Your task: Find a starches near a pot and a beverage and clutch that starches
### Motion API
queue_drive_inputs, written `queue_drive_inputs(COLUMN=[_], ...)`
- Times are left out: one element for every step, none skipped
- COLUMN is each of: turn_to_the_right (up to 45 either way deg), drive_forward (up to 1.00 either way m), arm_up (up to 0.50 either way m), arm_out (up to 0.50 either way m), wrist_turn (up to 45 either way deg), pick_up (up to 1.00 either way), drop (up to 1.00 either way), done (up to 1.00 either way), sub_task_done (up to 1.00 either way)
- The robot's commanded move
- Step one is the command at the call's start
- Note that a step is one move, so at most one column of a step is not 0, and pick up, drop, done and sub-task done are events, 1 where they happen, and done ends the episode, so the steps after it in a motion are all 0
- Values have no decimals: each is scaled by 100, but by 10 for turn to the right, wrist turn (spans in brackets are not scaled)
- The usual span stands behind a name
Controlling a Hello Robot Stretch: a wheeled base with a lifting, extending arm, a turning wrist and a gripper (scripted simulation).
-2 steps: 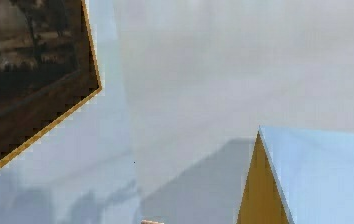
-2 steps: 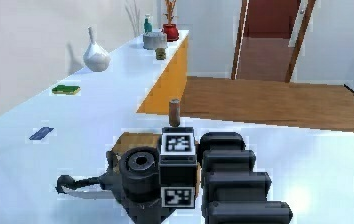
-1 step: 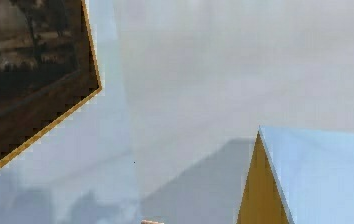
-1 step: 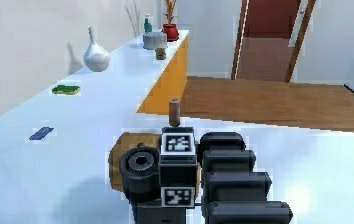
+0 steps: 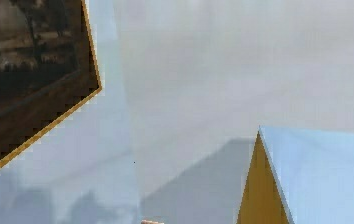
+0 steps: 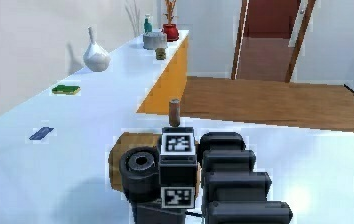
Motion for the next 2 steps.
queue_drive_inputs(turn_to_the_right=[0, 0], drive_forward=[0, 0], arm_up=[0, 0], arm_out=[0, 0], wrist_turn=[0, 0], pick_up=[100, 0], drop=[0, 0], done=[0, 100], sub_task_done=[0, 0])
